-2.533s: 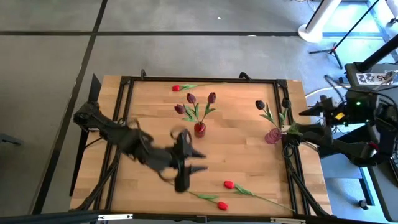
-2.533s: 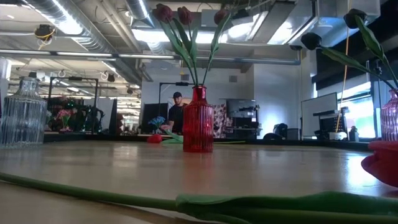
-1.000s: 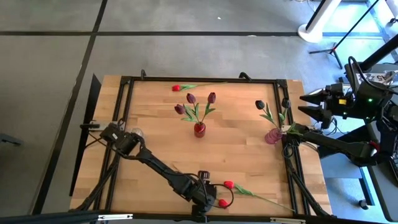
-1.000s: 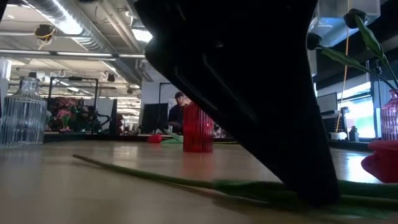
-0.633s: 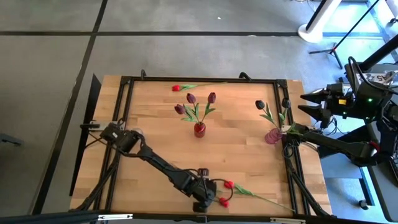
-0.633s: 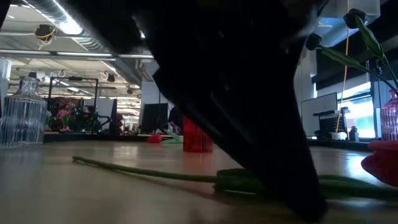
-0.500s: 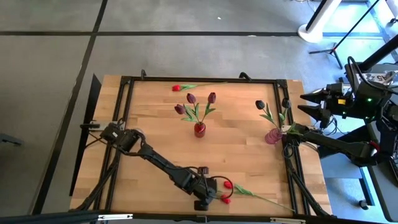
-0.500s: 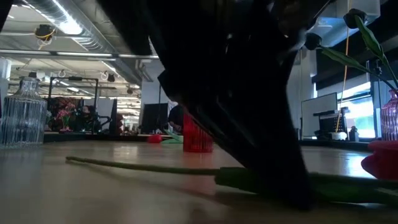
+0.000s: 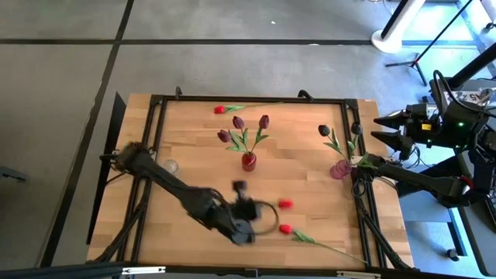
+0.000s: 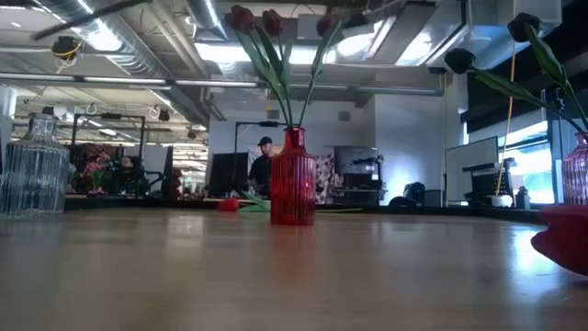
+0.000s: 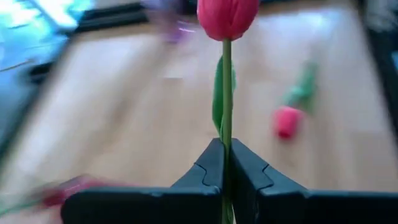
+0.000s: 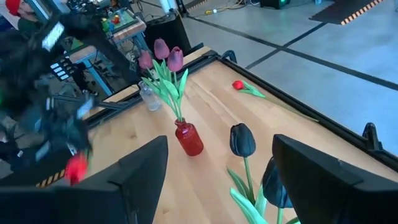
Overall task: Sort flowers into vase by color
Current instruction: Put the bottom left red tulip into the transparent vase
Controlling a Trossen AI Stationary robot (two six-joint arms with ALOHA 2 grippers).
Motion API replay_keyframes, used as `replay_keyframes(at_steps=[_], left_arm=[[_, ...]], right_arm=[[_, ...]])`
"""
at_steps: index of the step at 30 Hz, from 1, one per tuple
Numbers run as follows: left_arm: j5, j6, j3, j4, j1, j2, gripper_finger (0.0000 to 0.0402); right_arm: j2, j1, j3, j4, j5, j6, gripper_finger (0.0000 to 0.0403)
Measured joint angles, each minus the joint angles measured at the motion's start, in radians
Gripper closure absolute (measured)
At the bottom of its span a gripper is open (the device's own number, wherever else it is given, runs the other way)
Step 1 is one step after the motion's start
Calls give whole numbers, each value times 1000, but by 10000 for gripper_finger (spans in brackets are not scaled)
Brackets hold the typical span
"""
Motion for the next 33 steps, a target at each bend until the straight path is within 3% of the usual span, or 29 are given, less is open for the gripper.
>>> replay_keyframes(at_steps=[6, 8, 15, 25, 29, 33], left_arm=[[-314, -292, -4, -281, -7, -270, 399], [-430, -356, -21, -298, -33, -355, 399], [-751, -543, -287, -371, -158, -675, 399], [-889, -713, -780, -365, -365, -1152, 400], [-899, -740, -871, -297, -489, -1260, 400], [-860, -575, -887, -97, -616, -1275, 400]], right_arm=[[0, 0, 0, 1, -22, -72, 114], [0, 0, 0, 1, -27, -81, 114], [0, 0, 0, 1, 1, -94, 114], [0, 0, 0, 1, 153, -75, 114], [0, 0, 0, 1, 218, -10, 114], [0, 0, 0, 1, 275, 53, 114]])
